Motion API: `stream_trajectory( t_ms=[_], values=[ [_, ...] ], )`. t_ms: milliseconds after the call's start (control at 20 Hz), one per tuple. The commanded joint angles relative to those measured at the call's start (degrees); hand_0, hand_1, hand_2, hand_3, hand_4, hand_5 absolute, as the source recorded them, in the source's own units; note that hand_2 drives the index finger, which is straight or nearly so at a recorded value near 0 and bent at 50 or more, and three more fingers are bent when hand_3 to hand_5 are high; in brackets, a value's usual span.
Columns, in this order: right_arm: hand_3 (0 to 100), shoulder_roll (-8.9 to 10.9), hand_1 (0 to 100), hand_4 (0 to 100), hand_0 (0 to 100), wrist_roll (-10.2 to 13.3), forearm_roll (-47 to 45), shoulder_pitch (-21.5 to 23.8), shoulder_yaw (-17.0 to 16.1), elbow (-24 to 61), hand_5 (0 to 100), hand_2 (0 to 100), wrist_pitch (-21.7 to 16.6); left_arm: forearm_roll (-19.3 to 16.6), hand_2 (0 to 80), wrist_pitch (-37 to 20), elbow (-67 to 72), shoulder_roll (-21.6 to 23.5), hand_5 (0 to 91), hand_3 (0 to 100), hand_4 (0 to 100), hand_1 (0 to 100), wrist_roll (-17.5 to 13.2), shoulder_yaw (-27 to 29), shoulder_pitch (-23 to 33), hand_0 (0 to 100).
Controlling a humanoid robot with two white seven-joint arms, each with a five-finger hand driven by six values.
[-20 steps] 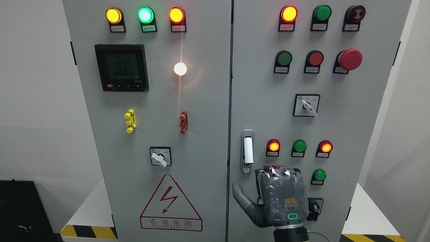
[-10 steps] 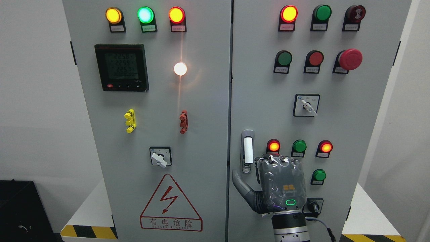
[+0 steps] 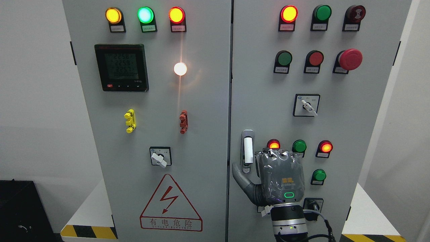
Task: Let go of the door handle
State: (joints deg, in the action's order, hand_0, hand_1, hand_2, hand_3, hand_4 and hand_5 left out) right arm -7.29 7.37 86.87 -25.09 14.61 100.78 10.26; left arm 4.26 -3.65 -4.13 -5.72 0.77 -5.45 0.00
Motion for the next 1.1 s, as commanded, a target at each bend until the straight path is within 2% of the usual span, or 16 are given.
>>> stream_trajectory(
  t_ms=[0, 301, 601, 1052],
  values=[
    [100, 0.00, 28, 100, 30, 0.10, -0.04, -0.58, -0.11, -1.46, 100, 100, 0.11, -0.04, 0.0, 0.04, 0.00, 0.00, 0.0, 0, 0, 56, 0.02, 0.00, 0.97, 12],
    [100, 0.00, 31, 100, 30, 0.10, -0.12, -0.75, -0.11, -1.29, 100, 100, 0.81, -0.04, 0.0, 0.04, 0.00, 0.00, 0.0, 0, 0, 56, 0.02, 0.00, 0.97, 12],
    [100, 0.00, 29, 100, 37, 0.10, -0.12, -0.75, -0.20, -1.20, 100, 100, 0.90, -0.04, 0.0, 0.04, 0.00, 0.00, 0.0, 0, 0, 56, 0.02, 0.00, 0.97, 12],
    [100, 0.00, 28, 100, 39, 0.10, -0.12, -0.93, -0.20, -1.29, 100, 100, 1.51, -0.04, 0.0, 0.04, 0.00, 0.00, 0.0, 0, 0, 56, 0.02, 0.00, 0.97, 12]
  ],
)
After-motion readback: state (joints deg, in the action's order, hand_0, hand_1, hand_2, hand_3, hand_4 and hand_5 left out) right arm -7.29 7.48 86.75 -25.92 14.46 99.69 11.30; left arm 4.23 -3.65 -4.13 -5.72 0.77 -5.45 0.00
